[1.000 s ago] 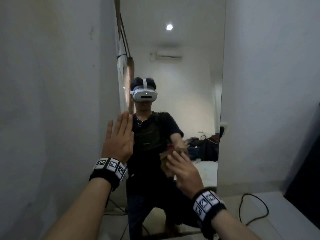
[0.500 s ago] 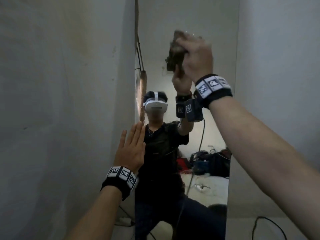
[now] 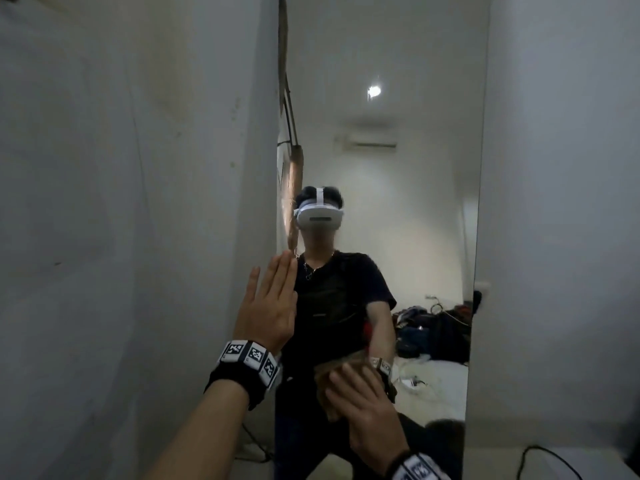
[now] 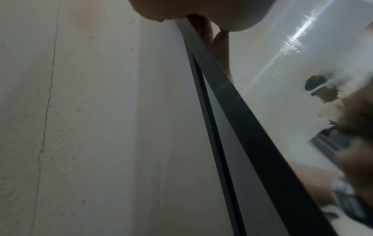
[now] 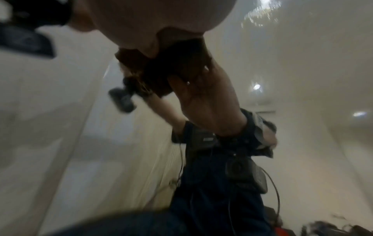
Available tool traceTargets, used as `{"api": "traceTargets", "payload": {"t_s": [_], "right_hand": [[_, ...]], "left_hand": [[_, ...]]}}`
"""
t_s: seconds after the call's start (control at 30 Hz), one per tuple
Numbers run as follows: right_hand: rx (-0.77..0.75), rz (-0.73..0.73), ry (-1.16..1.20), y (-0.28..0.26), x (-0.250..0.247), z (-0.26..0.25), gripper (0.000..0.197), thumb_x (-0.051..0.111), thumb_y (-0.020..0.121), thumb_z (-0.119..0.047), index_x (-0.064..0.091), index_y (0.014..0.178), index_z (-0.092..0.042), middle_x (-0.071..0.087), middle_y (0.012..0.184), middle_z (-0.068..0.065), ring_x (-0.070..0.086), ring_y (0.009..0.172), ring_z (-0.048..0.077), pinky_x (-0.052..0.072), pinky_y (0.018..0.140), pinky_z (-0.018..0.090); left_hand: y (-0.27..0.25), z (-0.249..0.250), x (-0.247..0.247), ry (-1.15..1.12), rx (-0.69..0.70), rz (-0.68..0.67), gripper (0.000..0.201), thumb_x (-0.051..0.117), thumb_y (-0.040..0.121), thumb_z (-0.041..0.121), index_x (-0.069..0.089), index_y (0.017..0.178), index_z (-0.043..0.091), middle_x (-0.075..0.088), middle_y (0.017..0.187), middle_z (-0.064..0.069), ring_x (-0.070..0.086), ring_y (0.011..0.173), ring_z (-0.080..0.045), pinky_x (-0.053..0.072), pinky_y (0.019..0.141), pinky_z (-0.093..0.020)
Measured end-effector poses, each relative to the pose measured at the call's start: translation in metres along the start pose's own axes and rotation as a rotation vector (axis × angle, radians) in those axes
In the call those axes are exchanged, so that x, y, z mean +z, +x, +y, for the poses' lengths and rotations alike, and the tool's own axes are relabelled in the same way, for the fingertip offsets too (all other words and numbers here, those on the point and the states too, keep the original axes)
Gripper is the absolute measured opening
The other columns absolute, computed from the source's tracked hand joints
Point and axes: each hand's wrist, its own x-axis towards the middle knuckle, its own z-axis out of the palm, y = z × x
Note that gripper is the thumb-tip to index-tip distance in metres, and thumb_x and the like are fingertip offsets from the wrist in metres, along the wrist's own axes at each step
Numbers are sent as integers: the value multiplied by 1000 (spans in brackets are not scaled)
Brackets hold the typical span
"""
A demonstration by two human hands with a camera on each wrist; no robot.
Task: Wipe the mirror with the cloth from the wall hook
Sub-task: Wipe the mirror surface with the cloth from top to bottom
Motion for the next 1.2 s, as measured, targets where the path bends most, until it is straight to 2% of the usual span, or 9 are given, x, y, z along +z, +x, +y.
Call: {"api": "traceTargets", "payload": {"t_s": [0.07,0.2,0.37,0.47,0.57,0.67,0.9,1.03,1.2], "right_hand": [[-8,19,88,-9,-6,-9,44,25,103,-27,65,123,-28,51,143,-9,42,137,15,40,100,43],[180,373,427,80,-76,-3,32,34,102,-21,64,111,-15,62,122,1,60,110,19,49,89,49],[203,798,190,264,-193,42,39,43,87,1,67,117,-3,69,115,14,64,106,29,51,94,46],[221,740,-5,351,-229,53,41,37,93,-9,63,125,-11,63,129,10,58,118,26,44,104,42],[218,493,-118,382,-212,56,46,42,94,-5,54,135,-21,49,145,4,43,134,25,28,116,41],[132,294,-196,369,-165,53,54,48,90,-6,47,141,-23,39,152,0,27,144,24,9,121,40],[-256,126,-174,255,-93,44,48,51,85,-10,58,132,-16,49,144,6,38,140,26,20,119,46],[-255,61,-107,180,-70,41,47,46,86,-12,60,131,-15,49,145,4,36,141,23,25,118,47],[-314,-66,-63,99,-44,36,44,47,83,-11,66,123,-17,52,142,0,37,140,20,24,117,43]], "left_hand": [[-1,1,0,-6,-4,0,60,33,100,25,17,155,8,9,164,-7,6,152,-22,17,121,-50],[-2,2,0,-11,-6,18,58,30,99,25,19,154,7,12,164,-8,10,152,-22,19,120,-50],[-1,2,-1,-11,-1,17,61,34,99,25,17,155,8,10,164,-8,9,152,-23,19,120,-52],[-5,4,-2,-1,-6,26,60,33,99,25,18,154,6,11,164,-10,10,152,-25,18,120,-51],[-9,1,1,29,-29,11,61,34,100,28,19,154,5,6,164,-12,6,152,-26,14,122,-50],[-8,-1,3,16,-34,13,63,35,99,27,16,154,5,7,164,-11,8,152,-25,15,121,-51],[-6,4,7,-25,-75,96,60,45,95,21,30,150,3,26,160,-13,24,149,-25,20,119,-53],[-8,12,9,-46,-118,124,61,47,92,17,32,149,1,29,158,-14,26,148,-24,18,120,-53],[-10,13,4,-31,-122,53,56,25,101,23,19,153,4,17,163,-12,17,151,-22,15,121,-52]]}}
